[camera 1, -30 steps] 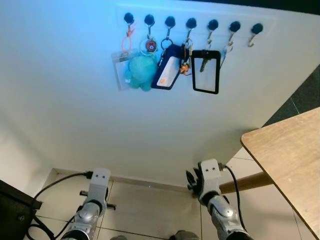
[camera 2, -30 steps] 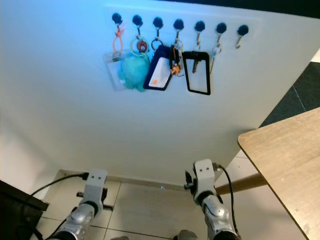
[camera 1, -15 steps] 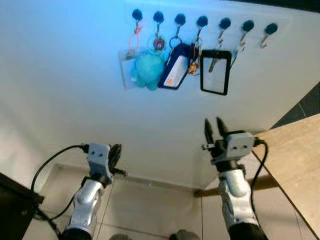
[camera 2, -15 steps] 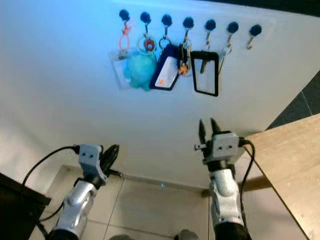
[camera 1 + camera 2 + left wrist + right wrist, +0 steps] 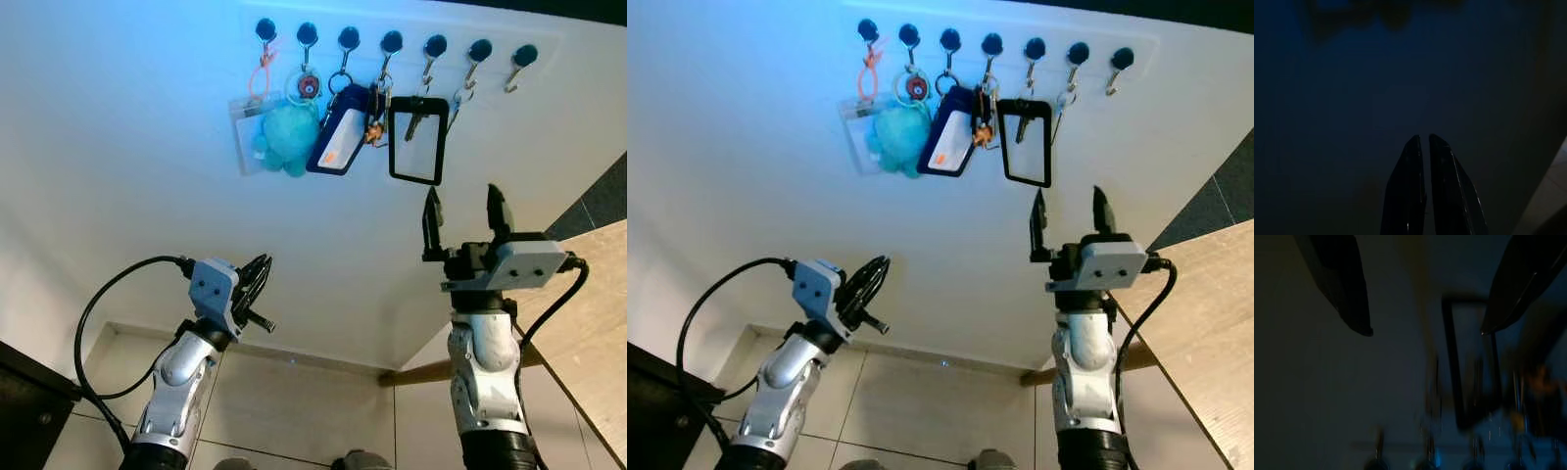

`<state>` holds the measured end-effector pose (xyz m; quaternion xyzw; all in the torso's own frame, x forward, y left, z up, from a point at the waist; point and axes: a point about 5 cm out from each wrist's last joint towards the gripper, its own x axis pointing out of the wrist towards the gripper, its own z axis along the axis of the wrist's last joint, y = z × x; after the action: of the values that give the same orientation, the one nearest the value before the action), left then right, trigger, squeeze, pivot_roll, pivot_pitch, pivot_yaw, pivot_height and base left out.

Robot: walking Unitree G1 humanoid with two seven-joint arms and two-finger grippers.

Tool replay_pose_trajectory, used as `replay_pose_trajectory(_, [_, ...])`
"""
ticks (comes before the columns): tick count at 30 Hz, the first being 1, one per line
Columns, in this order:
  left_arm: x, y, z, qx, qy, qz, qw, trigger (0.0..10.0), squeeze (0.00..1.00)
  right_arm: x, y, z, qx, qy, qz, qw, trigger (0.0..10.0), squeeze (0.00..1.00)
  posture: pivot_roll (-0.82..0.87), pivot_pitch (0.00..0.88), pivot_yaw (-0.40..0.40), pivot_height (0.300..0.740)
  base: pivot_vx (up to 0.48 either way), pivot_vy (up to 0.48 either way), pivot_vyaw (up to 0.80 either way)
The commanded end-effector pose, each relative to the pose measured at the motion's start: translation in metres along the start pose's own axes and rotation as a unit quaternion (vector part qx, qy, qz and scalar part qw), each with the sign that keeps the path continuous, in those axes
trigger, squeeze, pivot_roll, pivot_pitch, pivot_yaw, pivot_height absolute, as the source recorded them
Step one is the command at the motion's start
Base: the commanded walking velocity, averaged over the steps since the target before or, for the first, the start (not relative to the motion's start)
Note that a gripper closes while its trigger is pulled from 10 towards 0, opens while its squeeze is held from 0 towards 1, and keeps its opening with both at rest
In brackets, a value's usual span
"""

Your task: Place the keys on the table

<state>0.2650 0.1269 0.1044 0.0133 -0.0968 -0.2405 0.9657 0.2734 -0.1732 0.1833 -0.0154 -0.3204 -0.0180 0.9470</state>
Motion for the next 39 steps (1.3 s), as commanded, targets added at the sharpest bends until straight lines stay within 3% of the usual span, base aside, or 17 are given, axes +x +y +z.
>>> replay_pose_trajectory(1, [0.004, -0.004, 0.006, -0.001, -0.008, -0.003, 1.000, 10.0, 0.00, 0.006, -0.005, 0.006, 0.007, -0.007, -0.009, 1.000, 10.0, 0.00, 0.06, 0.090, -0.048, 0.740, 0.000, 0.000, 0.00])
replay_pose_trajectory(3, [0.008, -0.004, 0.013, 0.003, -0.018, -0.004, 1.000, 10.0, 0.00, 0.017, -0.008, 0.010, 0.020, -0.011, -0.007, 1.000, 10.0, 0.00, 0.06, 0.091, -0.046, 0.740, 0.000, 0.000, 0.00])
replay_pose_trajectory(7, [0.010, -0.004, 0.016, 0.004, -0.019, -0.005, 1.000, 10.0, 0.00, 0.021, -0.011, 0.010, 0.021, -0.008, -0.007, 1.000, 10.0, 0.00, 0.06, 0.091, -0.042, 0.740, 0.000, 0.000, 0.00])
replay_pose_trajectory(12, [0.015, -0.001, 0.023, 0.019, -0.019, -0.004, 1.000, 10.0, 0.00, 0.038, -0.011, 0.005, 0.055, 0.025, 0.054, 0.997, 10.0, 0.00, 0.06, 0.093, -0.034, 0.740, 0.000, 0.000, 0.00])
replay_pose_trajectory(15, [0.016, -0.001, 0.026, 0.017, -0.020, -0.004, 1.000, 10.0, 0.00, 0.042, -0.010, 0.004, 0.081, 0.035, 0.074, 0.993, 10.0, 0.00, 0.06, 0.092, -0.034, 0.740, 0.000, 0.000, 0.00])
replay_pose_trajectory(23, [0.018, -0.003, 0.031, 0.021, -0.026, -0.002, 0.999, 10.0, 0.00, 0.044, -0.009, 0.002, 0.097, 0.045, 0.115, 0.988, 10.0, 0.00, 0.06, 0.093, -0.037, 0.740, 0.000, 0.000, 0.00])
replay_pose_trajectory(29, [0.019, -0.001, 0.034, 0.025, -0.029, 0.005, 0.999, 10.0, 0.00, 0.050, -0.015, 0.010, 0.081, 0.021, 0.117, 0.990, 10.0, 0.00, 0.06, 0.097, -0.040, 0.740, 0.000, 0.000, 0.00])
replay_pose_trajectory(34, [0.019, -0.001, 0.039, 0.023, -0.039, 0.010, 0.999, 10.0, 0.00, 0.063, -0.029, 0.043, 0.071, -0.075, 0.072, 0.992, 10.0, 0.00, 0.06, 0.093, -0.045, 0.740, 0.000, 0.000, 0.00])
replay_pose_trajectory(39, [0.018, -0.003, 0.040, 0.024, -0.042, 0.008, 0.999, 10.0, 0.00, 0.071, -0.036, 0.058, 0.057, -0.112, 0.042, 0.991, 10.0, 0.00, 0.06, 0.088, -0.045, 0.740, 0.000, 0.000, 0.00])
